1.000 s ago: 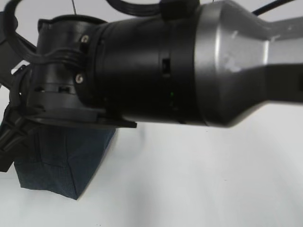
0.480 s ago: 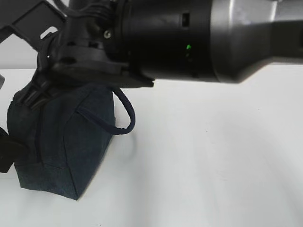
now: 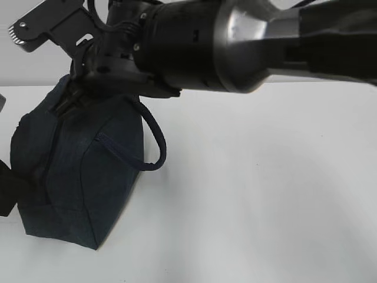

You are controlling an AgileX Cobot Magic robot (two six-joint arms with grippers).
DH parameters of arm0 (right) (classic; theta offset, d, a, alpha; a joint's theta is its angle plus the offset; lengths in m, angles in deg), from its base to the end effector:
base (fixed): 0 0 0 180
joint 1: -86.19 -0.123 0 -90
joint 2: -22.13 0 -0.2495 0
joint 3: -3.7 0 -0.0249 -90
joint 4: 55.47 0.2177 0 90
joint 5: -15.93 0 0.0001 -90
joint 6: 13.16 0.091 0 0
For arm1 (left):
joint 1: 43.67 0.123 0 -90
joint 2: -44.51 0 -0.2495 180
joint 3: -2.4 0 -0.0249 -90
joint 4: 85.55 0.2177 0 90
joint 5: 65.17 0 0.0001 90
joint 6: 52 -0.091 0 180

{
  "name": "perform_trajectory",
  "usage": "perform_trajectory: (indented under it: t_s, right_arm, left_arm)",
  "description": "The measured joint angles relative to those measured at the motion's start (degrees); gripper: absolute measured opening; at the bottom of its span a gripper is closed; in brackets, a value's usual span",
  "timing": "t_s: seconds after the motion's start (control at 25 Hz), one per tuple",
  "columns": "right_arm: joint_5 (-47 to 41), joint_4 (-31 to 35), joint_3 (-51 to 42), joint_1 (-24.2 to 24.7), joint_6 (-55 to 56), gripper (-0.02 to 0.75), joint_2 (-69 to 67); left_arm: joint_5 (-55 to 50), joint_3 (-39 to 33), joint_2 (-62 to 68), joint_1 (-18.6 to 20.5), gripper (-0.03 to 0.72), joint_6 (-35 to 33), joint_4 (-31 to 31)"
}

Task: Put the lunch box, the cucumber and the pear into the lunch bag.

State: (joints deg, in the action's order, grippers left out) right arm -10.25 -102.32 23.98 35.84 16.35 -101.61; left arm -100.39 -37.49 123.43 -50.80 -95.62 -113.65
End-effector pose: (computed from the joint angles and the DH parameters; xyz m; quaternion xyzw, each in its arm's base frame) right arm 0.2964 0.3116 0.2583 -0.3943 0.7718 0.0125 0.4987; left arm 0.1929 -0.0491 0.2083 0.2589 0.9234 -0.1036 0.2637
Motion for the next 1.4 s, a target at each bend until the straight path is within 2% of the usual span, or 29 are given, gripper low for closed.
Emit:
perform_trajectory:
  t_s: [0.36,0.64,0.92,1.0,1.2,1.4]
  right_arm:
    - [1.70,1.35,8.25,6.01,0.13,0.000,-5.84]
    - [4.63,7.14,12.51,10.68,0.31,0.000,-11.55]
    - [5.96,9.77,13.37,11.91,0.40,0.000,-12.82]
    - [5.96,12.93,13.37,12.46,0.44,0.000,-12.82]
    - [7.04,28.07,13.37,16.27,-2.01,0.000,-12.86]
    - [7.04,44.30,13.46,19.12,-14.70,0.000,-13.97]
  left_arm:
    - [-0.22,0.00,0.00,0.00,0.015,0.00,0.00]
    - [-0.17,0.00,0.00,0.00,0.014,0.00,-0.05]
    - [-0.01,0.00,0.00,0.00,0.014,0.00,-0.12]
    - [-0.01,0.00,0.00,0.00,0.014,0.00,-0.17]
    - [1.11,0.11,0.00,0.00,0.014,-0.05,-0.68]
    - [1.74,0.48,0.07,0.00,0.012,-0.05,-1.29]
